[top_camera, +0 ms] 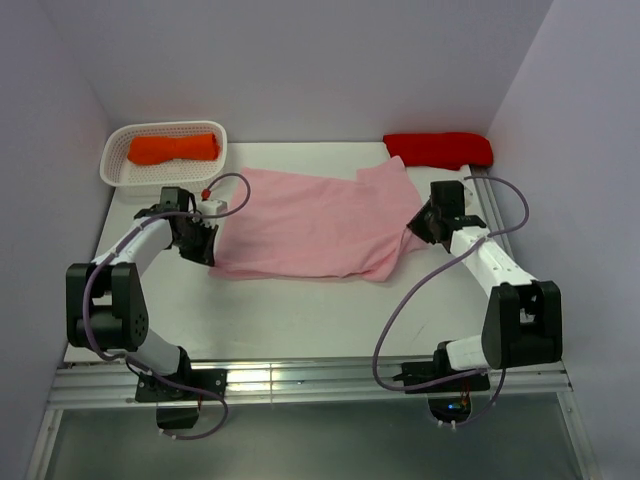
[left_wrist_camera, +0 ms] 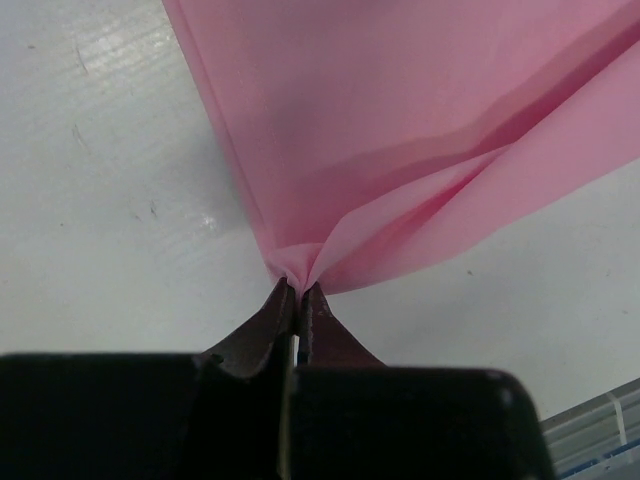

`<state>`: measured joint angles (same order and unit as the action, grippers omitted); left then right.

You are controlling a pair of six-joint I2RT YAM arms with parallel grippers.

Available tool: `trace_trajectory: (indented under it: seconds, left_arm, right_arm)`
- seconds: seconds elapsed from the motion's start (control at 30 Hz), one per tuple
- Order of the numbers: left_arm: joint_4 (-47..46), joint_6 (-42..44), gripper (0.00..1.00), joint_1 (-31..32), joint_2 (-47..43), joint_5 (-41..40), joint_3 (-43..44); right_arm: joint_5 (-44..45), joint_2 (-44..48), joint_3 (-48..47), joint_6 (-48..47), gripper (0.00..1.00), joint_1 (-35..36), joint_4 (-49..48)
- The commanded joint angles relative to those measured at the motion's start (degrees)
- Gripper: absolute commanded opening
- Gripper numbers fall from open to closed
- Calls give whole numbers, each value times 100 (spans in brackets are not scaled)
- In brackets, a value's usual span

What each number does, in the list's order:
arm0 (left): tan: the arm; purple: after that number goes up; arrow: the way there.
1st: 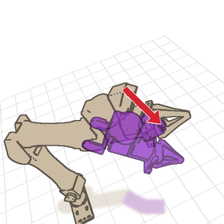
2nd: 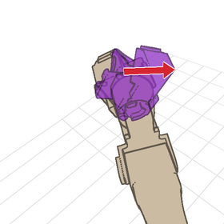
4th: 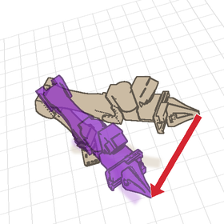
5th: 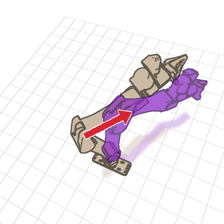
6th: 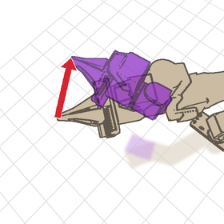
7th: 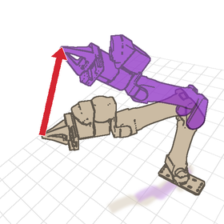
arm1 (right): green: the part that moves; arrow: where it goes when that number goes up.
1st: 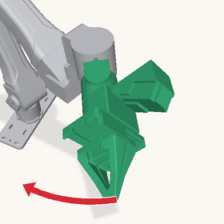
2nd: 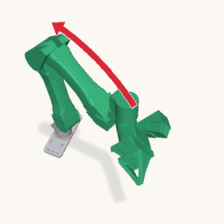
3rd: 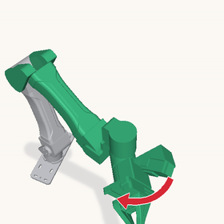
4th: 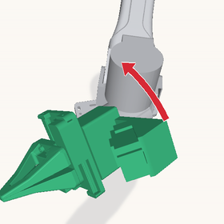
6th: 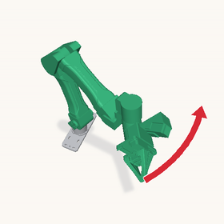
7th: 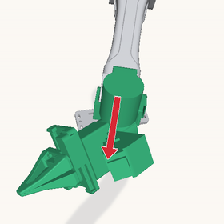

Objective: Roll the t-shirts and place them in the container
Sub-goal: Flatten the tshirt

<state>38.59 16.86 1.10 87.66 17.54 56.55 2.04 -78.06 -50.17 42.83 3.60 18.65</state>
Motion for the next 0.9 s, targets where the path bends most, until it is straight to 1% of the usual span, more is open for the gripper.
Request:
trace_trajectory:
  seconds: [0.0,0.03,0.07,0.13,0.2,0.23,0.3,0.37,0.4,0.43,0.47,0.57,0.63,0.73,0.87]
  left_arm:
    - [-167,98,0,13,155,83,303]
    - [-167,81,0,21,173,109,330]
    - [-176,80,0,30,208,118,339]
    - [-176,63,0,74,252,109,339]
    - [-202,63,0,100,252,101,321]
    - [-211,71,0,109,234,109,304]
    - [-220,63,0,118,234,109,304]
    - [-220,54,0,118,261,118,304]
    - [-220,54,0,118,261,153,304]
    - [-220,45,0,118,269,145,304]
    - [-229,36,0,127,269,153,304]
    - [-220,28,0,127,261,136,304]
    - [-203,36,0,127,217,127,304]
    - [-176,36,0,136,147,118,304]
    - [-141,10,0,145,138,109,321]
  right_arm:
    - [77,-8,-230,-126,35,-17,-11]
    - [-1,123,-91,-108,49,1,-55]
    - [-11,229,-11,-91,55,18,-98]
    - [102,597,234,-64,63,141,-55]
    - [156,931,550,41,65,255,-2]
    - [252,1281,657,111,66,421,24]
    - [401,1626,990,348,66,676,120]
    - [455,2022,1298,663,65,1115,8]
    - [490,2101,1569,770,64,1265,-37]
    - [577,2189,1668,867,62,1562,-37]
    - [769,2199,1756,1033,61,1722,-37]
    - [973,2155,2011,1253,56,2135,-81]
    - [1000,2094,2178,1324,54,2250,-186]
    - [1175,1953,2257,1430,52,2444,-213]
    - [1255,1821,2249,1439,52,2488,-274]
